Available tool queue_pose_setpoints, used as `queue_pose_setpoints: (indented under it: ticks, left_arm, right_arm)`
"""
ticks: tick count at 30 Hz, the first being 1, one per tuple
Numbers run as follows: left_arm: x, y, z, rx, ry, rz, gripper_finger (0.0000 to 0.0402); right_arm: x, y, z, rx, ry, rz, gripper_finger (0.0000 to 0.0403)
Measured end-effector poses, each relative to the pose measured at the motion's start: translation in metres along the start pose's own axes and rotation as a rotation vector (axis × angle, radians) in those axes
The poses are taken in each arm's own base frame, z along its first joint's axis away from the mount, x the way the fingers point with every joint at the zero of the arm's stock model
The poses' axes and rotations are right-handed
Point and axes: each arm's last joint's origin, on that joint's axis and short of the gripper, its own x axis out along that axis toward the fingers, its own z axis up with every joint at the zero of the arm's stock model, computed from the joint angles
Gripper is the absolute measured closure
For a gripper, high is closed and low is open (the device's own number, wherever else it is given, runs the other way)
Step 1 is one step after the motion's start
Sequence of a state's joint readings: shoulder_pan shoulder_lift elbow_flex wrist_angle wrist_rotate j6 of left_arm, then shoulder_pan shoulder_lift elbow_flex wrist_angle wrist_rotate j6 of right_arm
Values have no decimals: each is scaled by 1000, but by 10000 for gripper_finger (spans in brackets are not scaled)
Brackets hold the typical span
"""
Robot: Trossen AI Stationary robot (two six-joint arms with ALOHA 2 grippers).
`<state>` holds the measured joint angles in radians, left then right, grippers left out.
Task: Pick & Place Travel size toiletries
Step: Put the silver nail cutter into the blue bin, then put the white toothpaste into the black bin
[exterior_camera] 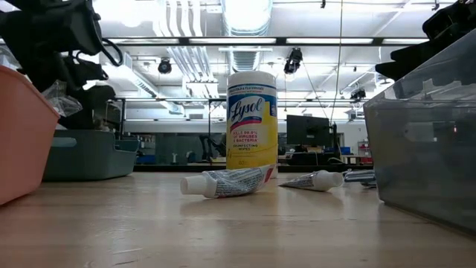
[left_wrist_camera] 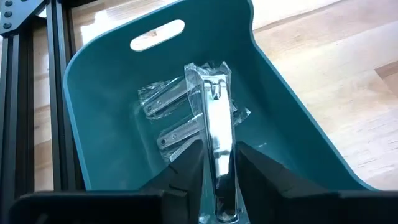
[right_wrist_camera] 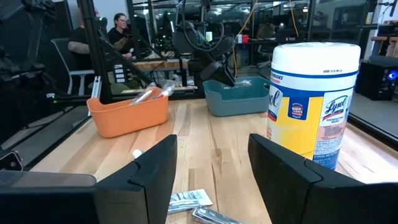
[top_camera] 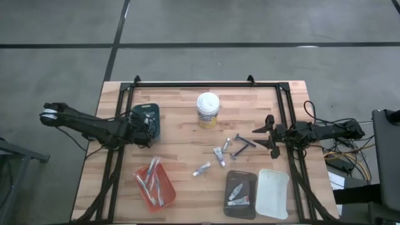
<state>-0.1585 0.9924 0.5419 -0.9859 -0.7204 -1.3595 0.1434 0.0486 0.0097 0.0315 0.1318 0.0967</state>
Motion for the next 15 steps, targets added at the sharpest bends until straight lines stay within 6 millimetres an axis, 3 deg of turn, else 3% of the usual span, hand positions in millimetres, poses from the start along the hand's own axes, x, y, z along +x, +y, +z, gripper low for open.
queue_pose_setpoints:
  ticks: [7, 15]
  left_arm:
    - [-2, -2, 3, 17, -6, -10, 271]
    - [-16, -17, 18, 46, -41, -112, 264]
  right_arm:
    - [0, 0, 0, 0, 0, 0, 207]
    - [0, 0, 0, 0, 0, 0, 207]
